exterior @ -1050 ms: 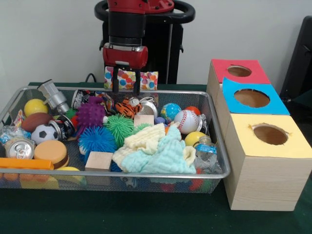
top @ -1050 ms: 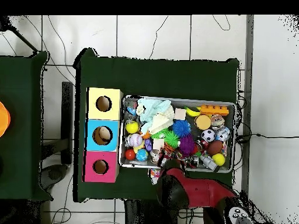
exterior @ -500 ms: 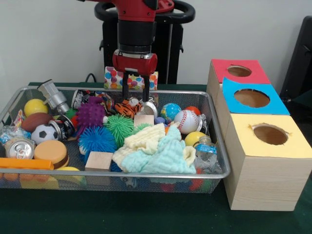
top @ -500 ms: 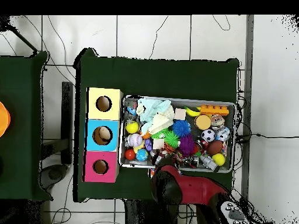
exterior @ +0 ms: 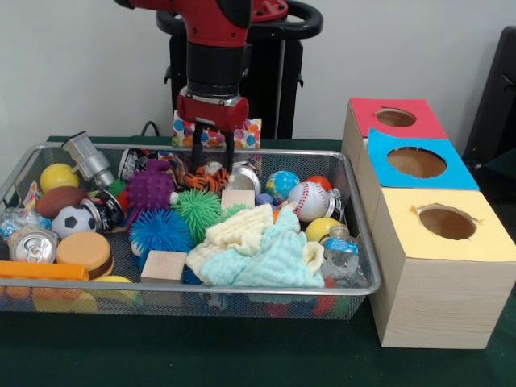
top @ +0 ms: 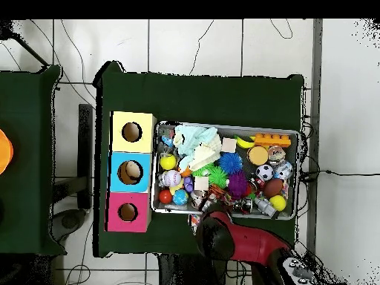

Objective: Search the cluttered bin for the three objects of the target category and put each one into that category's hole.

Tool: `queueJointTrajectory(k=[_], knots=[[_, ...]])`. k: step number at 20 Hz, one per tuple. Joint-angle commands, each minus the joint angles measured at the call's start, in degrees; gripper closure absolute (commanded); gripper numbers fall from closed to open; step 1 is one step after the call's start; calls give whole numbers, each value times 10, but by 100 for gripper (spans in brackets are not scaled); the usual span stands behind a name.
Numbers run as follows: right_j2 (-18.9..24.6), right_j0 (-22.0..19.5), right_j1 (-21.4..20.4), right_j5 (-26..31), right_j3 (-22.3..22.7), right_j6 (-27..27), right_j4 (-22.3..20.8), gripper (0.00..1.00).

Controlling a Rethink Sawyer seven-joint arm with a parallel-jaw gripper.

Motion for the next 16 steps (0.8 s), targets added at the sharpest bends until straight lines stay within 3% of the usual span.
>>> queueJointTrajectory(k=[1,16], knots=[[-16,16,17,1,-61,85,50,0],[-25,27,19,-17,-48,83,72,0]])
